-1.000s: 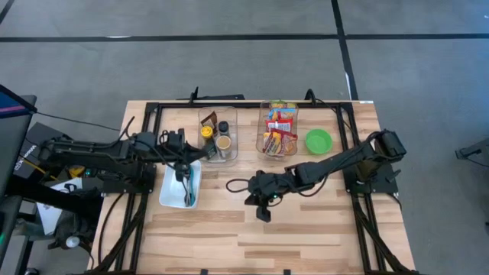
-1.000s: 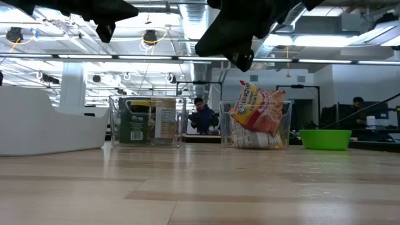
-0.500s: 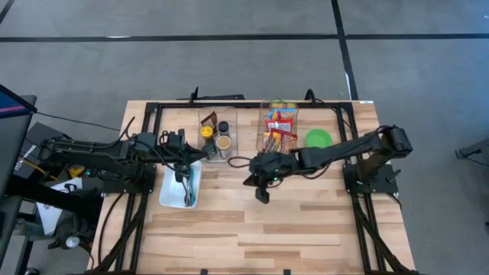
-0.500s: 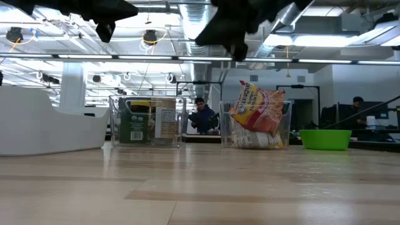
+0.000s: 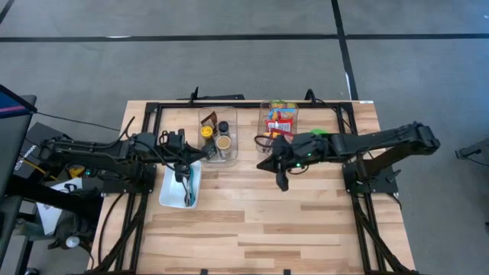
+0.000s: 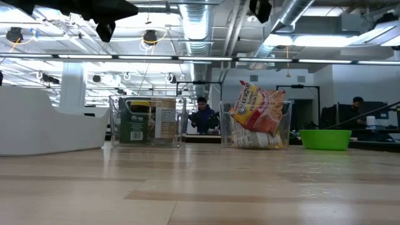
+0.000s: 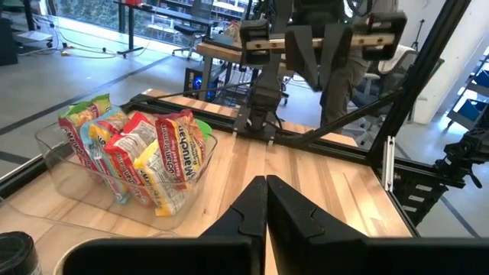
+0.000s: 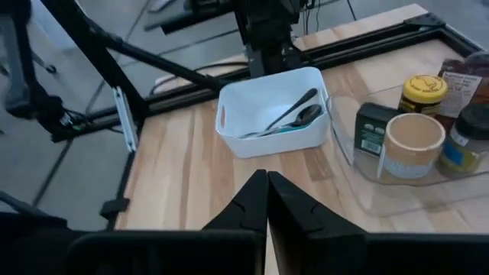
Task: Pick & Place Food Item
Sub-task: Return to Home Position
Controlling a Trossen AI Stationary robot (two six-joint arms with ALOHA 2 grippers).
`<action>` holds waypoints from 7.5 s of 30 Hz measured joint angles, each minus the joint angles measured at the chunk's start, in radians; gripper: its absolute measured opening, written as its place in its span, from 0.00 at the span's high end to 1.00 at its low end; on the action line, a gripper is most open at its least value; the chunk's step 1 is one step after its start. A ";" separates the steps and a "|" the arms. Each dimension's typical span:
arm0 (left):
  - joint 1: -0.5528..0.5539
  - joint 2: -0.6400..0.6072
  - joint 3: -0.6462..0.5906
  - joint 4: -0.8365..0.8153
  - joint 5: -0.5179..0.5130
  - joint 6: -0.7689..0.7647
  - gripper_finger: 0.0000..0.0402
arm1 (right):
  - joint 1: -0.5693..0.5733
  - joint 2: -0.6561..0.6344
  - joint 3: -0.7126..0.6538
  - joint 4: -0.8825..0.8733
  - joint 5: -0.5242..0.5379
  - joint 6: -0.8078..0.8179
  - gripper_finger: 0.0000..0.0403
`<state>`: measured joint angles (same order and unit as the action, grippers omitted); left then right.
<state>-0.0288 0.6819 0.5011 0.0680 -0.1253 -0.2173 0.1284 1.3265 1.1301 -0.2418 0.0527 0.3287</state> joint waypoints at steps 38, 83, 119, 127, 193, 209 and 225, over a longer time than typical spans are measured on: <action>0.000 0.000 0.000 0.001 0.000 -0.006 0.99 | 0.020 -0.393 -0.597 0.548 -0.004 -0.120 0.99; 0.000 0.000 0.000 0.001 0.000 -0.004 0.99 | -0.111 -1.319 -0.597 -0.082 -0.003 -0.172 0.99; 0.000 0.000 0.000 0.001 0.000 -0.004 0.99 | -0.109 -1.318 -0.951 0.301 -0.007 -0.108 0.99; 0.000 0.000 0.000 0.001 0.000 -0.004 0.99 | -0.109 -1.320 -1.074 0.415 -0.007 -0.108 0.99; 0.003 -0.590 0.000 -0.142 0.000 0.135 0.99 | -0.109 -1.321 -1.125 0.264 -0.007 -0.134 0.99; 0.003 -0.680 0.006 -0.170 0.000 0.134 0.99 | -0.109 -1.321 -1.126 0.264 -0.007 -0.136 0.99; 0.003 -0.658 -0.096 -0.092 0.000 0.140 0.99 | -0.109 -1.320 -1.126 0.264 -0.007 -0.137 0.99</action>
<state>-0.0257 0.0239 0.4055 -0.0236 -0.1253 -0.0772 0.0189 0.0063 0.0044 0.0219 0.0456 0.1917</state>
